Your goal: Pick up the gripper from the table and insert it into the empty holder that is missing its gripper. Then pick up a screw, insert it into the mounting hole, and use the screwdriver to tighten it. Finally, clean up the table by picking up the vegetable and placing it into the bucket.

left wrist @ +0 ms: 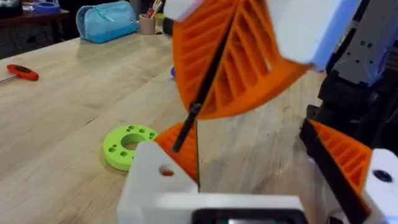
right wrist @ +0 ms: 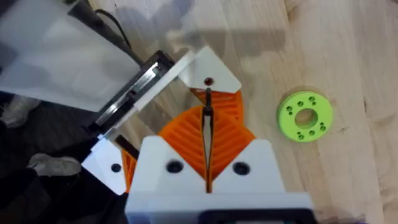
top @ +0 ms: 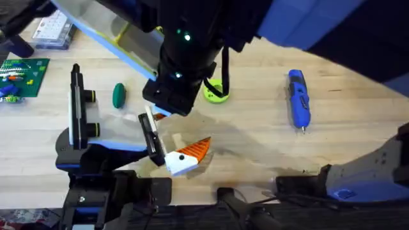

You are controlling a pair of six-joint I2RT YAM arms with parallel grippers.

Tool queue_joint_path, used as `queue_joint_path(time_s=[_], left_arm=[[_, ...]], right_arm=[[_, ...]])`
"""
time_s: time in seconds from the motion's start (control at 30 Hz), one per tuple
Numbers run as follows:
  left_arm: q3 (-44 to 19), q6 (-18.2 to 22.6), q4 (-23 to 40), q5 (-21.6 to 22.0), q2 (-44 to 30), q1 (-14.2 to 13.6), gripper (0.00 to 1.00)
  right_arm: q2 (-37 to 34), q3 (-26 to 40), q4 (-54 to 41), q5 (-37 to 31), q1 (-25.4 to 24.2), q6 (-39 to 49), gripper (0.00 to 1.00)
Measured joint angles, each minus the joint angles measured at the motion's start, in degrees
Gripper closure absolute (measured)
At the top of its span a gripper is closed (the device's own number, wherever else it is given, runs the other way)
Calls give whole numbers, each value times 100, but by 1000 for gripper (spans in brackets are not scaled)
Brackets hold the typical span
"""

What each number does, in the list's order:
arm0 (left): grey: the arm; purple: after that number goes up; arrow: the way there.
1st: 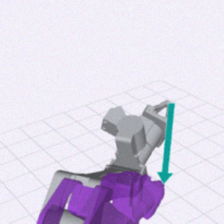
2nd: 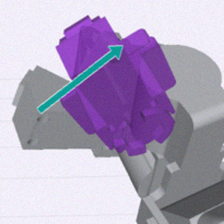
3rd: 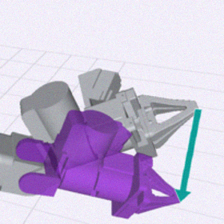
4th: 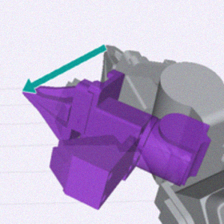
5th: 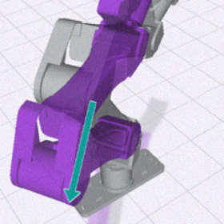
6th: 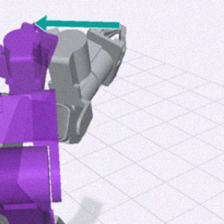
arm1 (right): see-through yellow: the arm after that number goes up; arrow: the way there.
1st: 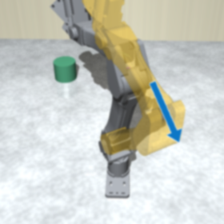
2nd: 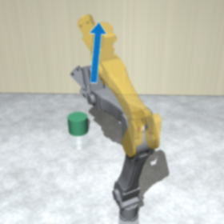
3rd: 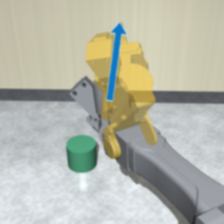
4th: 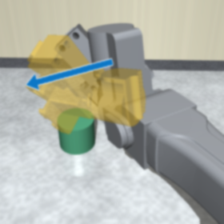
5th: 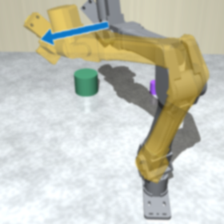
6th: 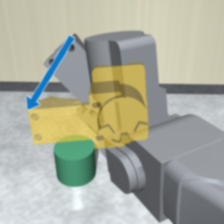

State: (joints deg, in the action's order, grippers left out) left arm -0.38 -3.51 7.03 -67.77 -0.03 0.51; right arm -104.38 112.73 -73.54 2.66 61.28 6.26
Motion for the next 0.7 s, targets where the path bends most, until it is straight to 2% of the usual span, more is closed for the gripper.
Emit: queue_joint_path(time_s=[0.7], left_arm=[[0,0,1,0,0,0,11]], right_arm=[[-85,0,24,0,0,0,989]])
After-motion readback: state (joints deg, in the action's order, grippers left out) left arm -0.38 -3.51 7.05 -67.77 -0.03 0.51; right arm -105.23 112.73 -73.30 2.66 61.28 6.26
